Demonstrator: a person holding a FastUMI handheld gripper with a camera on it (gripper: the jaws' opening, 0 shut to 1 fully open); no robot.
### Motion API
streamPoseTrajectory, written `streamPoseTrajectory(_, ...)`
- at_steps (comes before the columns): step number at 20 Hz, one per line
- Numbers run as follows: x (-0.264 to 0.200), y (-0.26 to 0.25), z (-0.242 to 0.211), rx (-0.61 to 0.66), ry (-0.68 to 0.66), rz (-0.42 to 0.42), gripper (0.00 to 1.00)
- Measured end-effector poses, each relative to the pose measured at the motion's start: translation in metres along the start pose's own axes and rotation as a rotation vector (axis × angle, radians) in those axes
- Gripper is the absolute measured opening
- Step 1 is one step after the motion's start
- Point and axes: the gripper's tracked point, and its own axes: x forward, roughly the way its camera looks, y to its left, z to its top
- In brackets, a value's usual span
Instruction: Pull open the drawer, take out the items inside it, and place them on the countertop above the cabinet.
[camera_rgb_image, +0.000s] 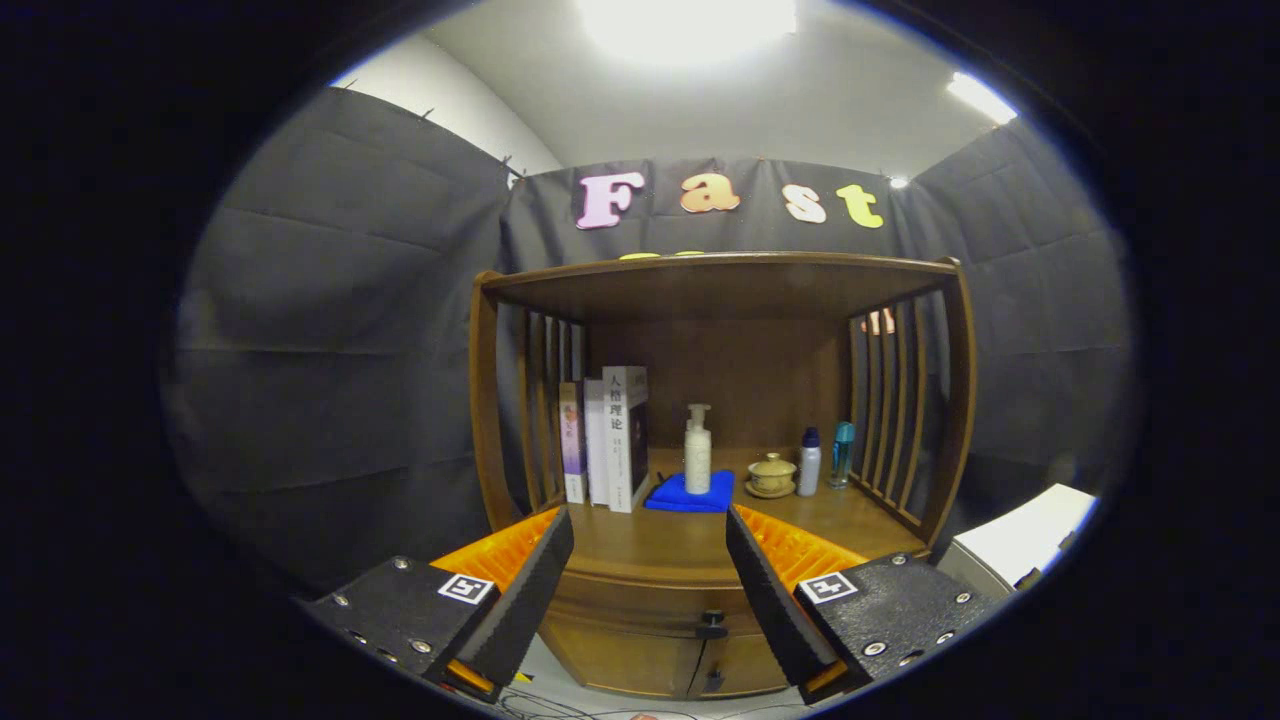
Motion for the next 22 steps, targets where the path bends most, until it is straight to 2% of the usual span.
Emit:
streamPoseTrajectory(1,0.000,-0.007,0.003,-0.021,-0.020,-0.001,0.95)
streamPoseTrajectory(4,0.004,-0.044,0.008,-0.120,-0.063,-0.101,0.95)
streamPoseTrajectory(9,0.023,-0.053,-0.019,-0.254,-0.049,-0.160,0.95)
streamPoseTrajectory(13,0.039,-0.042,-0.062,-0.163,0.016,-0.118,0.95)
streamPoseTrajectory(22,0.054,-0.067,-0.155,-0.107,0.154,-0.190,0.95)
